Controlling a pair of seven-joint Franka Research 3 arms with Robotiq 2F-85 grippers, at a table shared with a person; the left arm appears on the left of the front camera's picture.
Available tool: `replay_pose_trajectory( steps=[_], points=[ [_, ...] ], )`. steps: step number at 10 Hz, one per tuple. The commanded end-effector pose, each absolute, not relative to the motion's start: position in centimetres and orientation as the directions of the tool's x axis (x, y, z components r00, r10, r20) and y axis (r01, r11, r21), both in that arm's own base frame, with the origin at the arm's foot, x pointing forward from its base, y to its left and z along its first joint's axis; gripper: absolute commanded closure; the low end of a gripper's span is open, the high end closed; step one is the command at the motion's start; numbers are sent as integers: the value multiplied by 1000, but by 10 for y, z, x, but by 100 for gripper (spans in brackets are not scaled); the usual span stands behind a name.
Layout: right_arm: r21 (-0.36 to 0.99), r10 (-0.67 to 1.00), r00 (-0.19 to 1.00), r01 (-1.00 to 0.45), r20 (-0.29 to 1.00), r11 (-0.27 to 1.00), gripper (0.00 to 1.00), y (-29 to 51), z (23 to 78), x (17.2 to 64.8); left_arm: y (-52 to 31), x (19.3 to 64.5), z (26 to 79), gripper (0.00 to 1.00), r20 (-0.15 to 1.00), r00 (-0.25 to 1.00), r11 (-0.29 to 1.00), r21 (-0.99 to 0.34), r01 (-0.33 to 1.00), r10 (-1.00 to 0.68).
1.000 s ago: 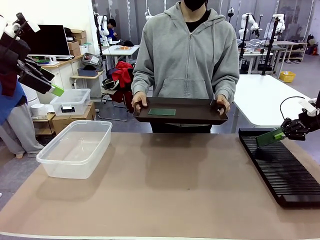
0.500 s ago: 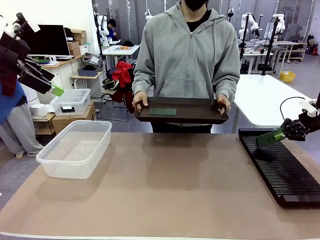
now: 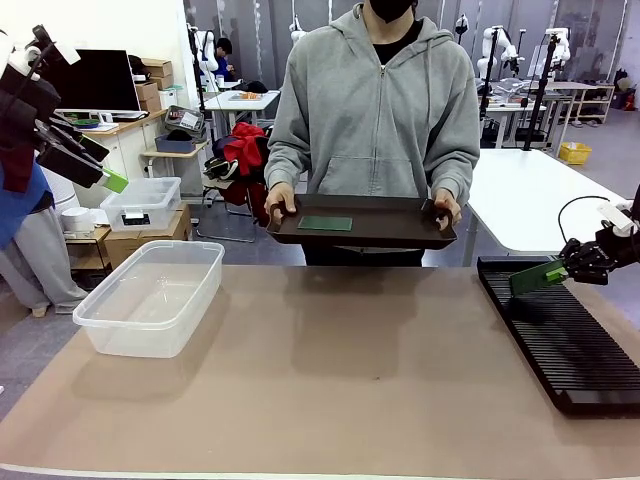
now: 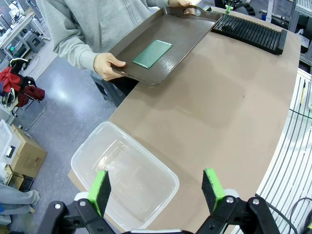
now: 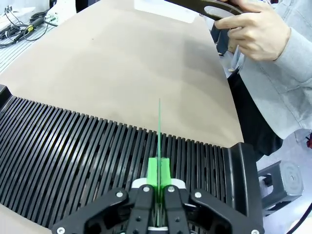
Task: Sort PCBs into racks and boxes based on the side picked up.
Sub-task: If the short side of the Blank PCB is picked up, insert it into the PCB Rack ; if the long side is picked up, place it in the Organizing box.
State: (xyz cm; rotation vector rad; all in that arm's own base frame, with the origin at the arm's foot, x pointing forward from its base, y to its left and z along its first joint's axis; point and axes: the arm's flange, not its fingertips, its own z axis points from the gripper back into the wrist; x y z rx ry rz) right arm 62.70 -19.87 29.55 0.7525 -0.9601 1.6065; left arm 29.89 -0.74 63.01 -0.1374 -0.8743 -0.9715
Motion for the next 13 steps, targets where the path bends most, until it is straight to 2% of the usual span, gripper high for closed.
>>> replay_pose_trajectory(
  steps=[1,13],
  points=[
    [-204,431,-243,-970,869,-136,98,-191,294,616,-7,299,629,0,696,266,581,261,771,-666],
    [-184,418,-209,-978,884,-100,98,-200,272,626,-7,299,629,0,696,266,581,261,771,-666]
  ],
)
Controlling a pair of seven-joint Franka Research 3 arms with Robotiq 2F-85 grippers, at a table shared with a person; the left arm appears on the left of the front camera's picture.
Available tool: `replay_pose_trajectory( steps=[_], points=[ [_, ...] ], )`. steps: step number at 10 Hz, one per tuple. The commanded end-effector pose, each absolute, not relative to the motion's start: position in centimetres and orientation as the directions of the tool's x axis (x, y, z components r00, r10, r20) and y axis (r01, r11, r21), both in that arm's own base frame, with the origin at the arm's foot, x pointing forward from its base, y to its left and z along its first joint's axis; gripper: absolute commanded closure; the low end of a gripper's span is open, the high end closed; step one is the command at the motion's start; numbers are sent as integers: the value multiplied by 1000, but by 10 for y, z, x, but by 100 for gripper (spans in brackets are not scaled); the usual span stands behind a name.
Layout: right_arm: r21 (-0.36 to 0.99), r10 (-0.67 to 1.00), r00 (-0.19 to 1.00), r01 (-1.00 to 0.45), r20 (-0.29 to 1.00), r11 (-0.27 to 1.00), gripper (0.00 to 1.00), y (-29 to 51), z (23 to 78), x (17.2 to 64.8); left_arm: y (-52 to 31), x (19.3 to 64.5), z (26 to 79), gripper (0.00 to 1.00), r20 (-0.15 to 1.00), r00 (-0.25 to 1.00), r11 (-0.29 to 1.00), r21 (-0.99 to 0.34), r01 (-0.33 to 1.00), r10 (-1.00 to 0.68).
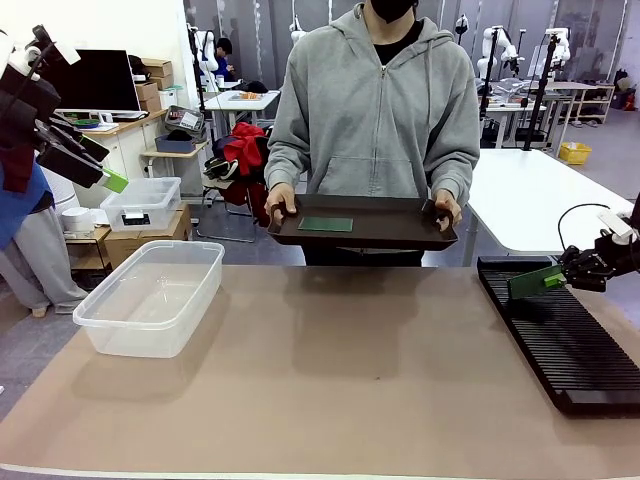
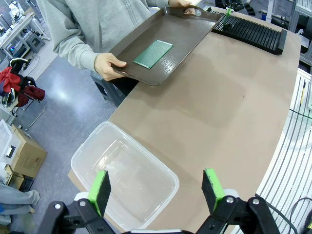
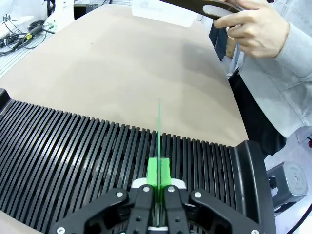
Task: Sort PCBs into racks and boxes based on the side picked up.
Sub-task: If the short side of the Blank PCB is picked up, insert it into the PCB Rack ; if the long side is picked up, place it in the Organizing box.
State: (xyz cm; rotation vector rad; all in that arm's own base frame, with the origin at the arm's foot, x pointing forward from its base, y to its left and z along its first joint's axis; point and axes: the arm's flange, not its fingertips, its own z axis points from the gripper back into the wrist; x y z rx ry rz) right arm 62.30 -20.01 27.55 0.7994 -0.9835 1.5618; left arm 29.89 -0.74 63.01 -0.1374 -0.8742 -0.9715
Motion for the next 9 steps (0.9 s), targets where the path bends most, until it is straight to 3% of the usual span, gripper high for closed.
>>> replay_pose_trajectory(
  steps=[1,6,7,8,9],
  points=[
    [-168,424,-200,-979,883,-113,98,-200,269,624,-7,299,629,0,696,266,581,261,771,-666],
    [-121,472,-168,-984,865,-130,98,-202,262,620,-7,299,629,0,696,266,581,261,771,-666],
    [-118,474,-167,-984,864,-132,78,-202,262,619,-7,299,629,0,696,266,581,261,771,-666],
    [-116,479,-168,-984,862,-137,78,-202,263,618,-7,299,629,0,696,266,581,261,771,-666],
    [-117,481,-170,-984,860,-137,58,-202,264,618,-7,299,629,0,696,266,581,261,771,-666]
  ],
)
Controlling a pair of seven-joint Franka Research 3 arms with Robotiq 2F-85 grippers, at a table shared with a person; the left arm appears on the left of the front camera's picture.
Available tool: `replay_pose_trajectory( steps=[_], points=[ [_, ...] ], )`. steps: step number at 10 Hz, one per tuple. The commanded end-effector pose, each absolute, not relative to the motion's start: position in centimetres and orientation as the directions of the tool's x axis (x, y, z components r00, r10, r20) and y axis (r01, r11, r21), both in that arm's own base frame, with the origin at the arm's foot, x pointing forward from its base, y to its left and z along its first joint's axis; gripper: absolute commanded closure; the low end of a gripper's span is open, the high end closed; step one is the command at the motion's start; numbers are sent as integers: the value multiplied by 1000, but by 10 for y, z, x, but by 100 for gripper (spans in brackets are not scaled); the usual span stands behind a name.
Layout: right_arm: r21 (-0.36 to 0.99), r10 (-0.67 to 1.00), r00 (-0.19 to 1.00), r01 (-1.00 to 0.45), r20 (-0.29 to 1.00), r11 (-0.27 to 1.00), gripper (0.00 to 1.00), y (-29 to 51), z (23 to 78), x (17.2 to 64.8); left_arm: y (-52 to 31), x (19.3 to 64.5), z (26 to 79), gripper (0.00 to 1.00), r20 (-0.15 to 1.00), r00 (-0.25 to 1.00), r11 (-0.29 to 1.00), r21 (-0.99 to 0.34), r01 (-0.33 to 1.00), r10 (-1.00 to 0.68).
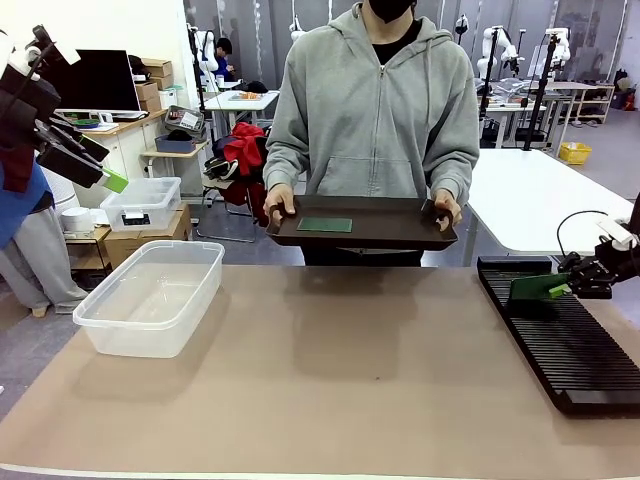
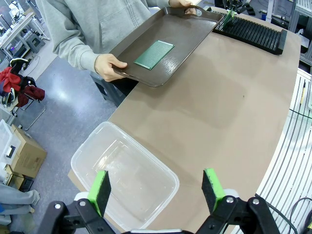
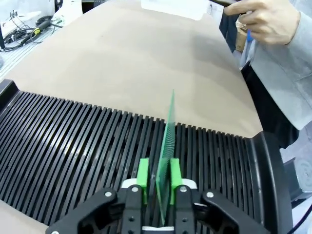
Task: Sort PCBs into racks and boxes based on the side picked up.
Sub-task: If the short side of the Blank PCB is picked up, insert it into the PCB Rack ; if the long side is picked up, place it in the Organizing box.
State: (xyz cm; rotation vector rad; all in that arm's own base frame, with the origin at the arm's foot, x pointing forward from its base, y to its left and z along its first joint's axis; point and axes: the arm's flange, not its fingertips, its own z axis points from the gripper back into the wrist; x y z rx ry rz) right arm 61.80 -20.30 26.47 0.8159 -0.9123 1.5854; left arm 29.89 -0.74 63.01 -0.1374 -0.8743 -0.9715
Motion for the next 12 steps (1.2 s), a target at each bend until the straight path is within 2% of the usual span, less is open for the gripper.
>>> replay_pose_trajectory(
  steps=[1,2,3,4,5,6,7,8,11,12],
  points=[
    [-121,482,-172,-983,859,-135,77,-202,264,617,-7,299,629,0,696,266,581,261,771,-666],
    [-124,484,-177,-982,857,-140,38,-203,265,617,-7,299,629,0,696,266,581,261,771,-666],
    [-126,485,-180,-982,856,-143,57,-202,266,617,-7,299,629,0,696,266,581,261,771,-666],
    [-126,488,-180,-982,854,-142,18,-202,266,616,-7,299,629,0,696,266,581,261,771,-666],
    [-130,493,-179,-983,852,-132,37,-205,268,617,-7,299,629,0,696,266,581,261,771,-666],
    [-135,491,-180,-983,852,-126,0,-205,269,617,-7,299,629,0,696,266,581,261,771,-666],
    [-142,490,-184,-982,852,-123,17,-206,271,618,-7,299,629,0,696,266,581,261,771,-666],
    [-149,492,-188,-982,850,-118,0,-207,273,618,-7,299,629,0,696,266,581,261,771,-666],
    [-174,498,-201,-980,843,-102,2,-213,291,619,-7,299,629,0,696,266,581,261,771,-666],
    [-176,504,-203,-979,839,-101,0,-213,298,617,-7,299,629,0,696,266,581,261,771,-666]
  ],
)
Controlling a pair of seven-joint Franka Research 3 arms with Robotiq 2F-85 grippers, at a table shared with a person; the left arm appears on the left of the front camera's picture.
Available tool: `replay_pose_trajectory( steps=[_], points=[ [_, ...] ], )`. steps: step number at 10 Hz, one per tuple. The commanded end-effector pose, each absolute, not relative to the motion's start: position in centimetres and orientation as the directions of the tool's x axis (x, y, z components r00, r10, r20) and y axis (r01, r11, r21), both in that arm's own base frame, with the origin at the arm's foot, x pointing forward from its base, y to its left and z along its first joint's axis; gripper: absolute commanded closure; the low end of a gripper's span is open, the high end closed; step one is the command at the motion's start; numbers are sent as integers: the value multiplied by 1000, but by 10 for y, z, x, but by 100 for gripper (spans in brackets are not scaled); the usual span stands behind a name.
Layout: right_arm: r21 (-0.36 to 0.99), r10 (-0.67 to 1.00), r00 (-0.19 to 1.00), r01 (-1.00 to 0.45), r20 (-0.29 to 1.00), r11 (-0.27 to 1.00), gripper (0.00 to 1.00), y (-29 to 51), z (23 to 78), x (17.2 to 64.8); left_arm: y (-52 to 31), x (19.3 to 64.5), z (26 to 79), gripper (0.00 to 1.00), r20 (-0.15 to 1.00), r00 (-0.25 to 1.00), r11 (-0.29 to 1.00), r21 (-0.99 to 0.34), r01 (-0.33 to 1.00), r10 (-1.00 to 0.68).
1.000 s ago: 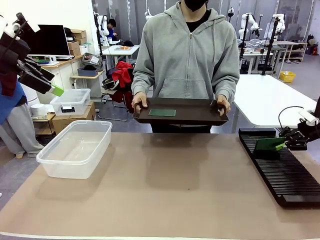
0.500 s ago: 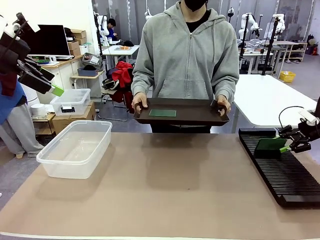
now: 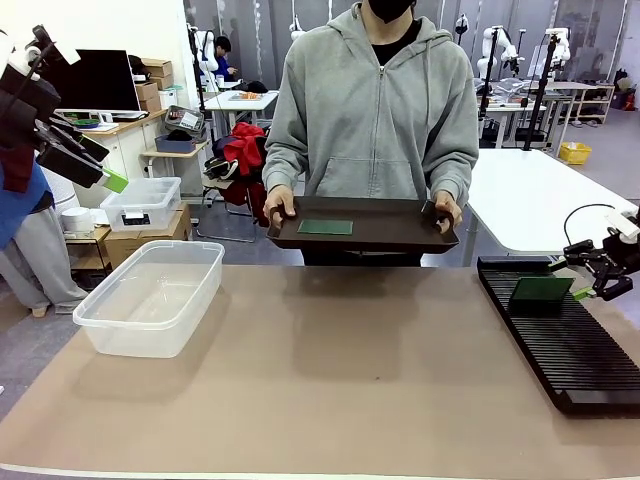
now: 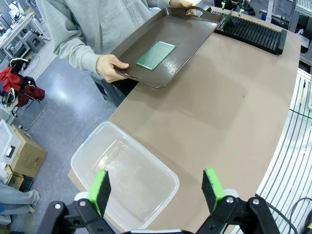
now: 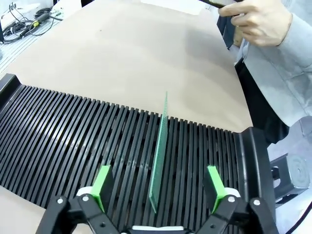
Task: Sort PCBs into racks and boxes based on the side picked up.
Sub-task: If the short side of the Blank PCB is picked up, insert it into the PCB Rack ; if the long side is picked up, place it in the Organizing box, then pick up the Blank PCB handed by the Human.
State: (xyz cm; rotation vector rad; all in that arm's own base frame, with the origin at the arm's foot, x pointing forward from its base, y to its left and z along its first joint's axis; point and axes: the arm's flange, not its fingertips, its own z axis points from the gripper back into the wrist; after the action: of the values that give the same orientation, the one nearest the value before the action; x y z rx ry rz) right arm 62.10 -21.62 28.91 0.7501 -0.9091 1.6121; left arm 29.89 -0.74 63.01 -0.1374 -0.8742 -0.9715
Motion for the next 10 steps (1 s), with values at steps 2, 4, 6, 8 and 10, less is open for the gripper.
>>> replay_pose_trajectory(
  steps=[2,4,6,8,10],
  points=[
    [-173,526,-195,-981,828,-91,0,-214,311,614,-7,299,629,0,696,266,581,261,771,-666],
    [-171,551,-179,-983,815,-66,0,-213,321,611,-7,299,629,0,696,266,581,261,771,-666],
    [-170,563,-174,-984,808,-60,0,-211,327,610,-7,299,629,0,696,266,581,261,771,-666],
    [-189,526,-207,-978,825,-89,0,-219,324,619,-7,299,629,0,696,266,581,261,771,-666],
    [-189,526,-207,-978,825,-89,0,-219,324,619,-7,299,629,0,696,266,581,261,771,-666]
  ],
)
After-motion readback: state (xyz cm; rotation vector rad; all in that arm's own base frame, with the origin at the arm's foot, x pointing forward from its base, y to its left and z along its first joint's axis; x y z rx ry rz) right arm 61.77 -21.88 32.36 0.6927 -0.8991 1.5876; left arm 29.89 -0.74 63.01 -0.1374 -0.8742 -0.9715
